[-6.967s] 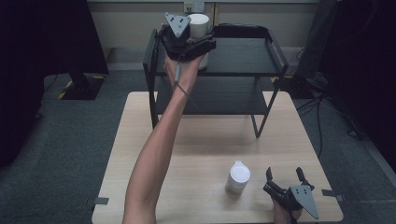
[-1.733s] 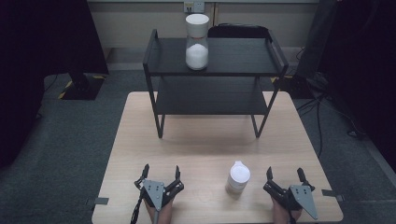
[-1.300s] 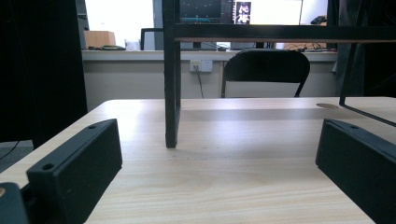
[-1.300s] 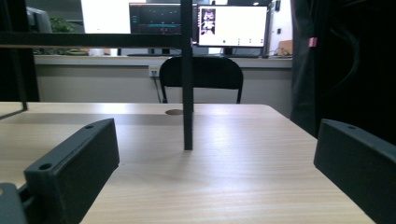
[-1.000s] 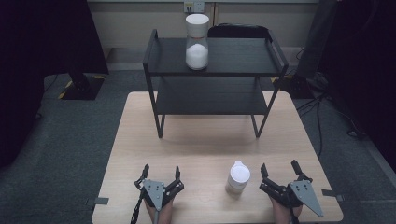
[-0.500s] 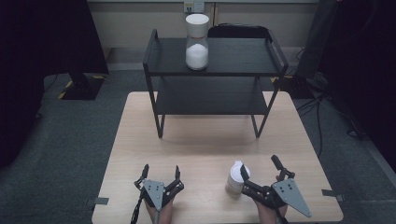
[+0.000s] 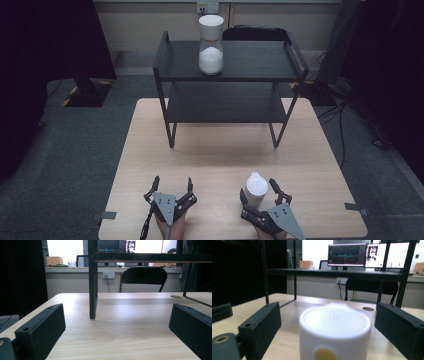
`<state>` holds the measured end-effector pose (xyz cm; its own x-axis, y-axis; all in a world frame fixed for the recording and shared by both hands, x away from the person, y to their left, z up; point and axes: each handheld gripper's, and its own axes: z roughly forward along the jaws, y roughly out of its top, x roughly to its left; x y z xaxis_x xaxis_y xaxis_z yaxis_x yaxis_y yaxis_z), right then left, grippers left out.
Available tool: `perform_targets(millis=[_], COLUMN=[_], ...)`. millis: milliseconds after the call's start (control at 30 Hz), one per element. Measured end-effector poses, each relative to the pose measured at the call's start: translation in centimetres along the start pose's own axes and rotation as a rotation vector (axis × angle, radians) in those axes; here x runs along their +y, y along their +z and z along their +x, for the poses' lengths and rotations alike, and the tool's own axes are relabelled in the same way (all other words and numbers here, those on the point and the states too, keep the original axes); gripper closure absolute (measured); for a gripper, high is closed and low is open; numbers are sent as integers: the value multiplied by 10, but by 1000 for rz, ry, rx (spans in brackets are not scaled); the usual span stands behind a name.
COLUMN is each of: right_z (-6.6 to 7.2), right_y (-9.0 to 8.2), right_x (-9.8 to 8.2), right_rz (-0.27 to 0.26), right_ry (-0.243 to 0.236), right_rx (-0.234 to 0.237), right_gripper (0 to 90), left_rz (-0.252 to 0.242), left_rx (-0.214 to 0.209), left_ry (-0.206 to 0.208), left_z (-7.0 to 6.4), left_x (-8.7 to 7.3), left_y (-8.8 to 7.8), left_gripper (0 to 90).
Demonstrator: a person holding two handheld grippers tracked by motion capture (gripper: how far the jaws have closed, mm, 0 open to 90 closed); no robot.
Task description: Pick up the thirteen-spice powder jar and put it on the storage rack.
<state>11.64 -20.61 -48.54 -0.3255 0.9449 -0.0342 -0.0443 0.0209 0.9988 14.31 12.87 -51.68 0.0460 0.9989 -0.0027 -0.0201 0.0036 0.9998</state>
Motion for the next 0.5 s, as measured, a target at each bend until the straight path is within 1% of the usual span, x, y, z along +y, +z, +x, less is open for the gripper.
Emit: perform_targets(millis=[100,233,433,500], right_z=[1,0,-1,0], right_y=[1,0,2,3], right_x=[-4,-8,-10,-11], right_rz=[21,26,41,54], right_ry=[15,36,34,34], right_rx=[-6,-12,-12,-10], right_gripper=[87,132,178,181], left_rz=[0,0,0,0], left_rx=[0,0,0,0], left_ry=[0,0,0,0], left_z=[0,0,0,0], left_x=[0,0,0,0], left_y=[0,0,0,0], left_gripper=[1,0,1,1])
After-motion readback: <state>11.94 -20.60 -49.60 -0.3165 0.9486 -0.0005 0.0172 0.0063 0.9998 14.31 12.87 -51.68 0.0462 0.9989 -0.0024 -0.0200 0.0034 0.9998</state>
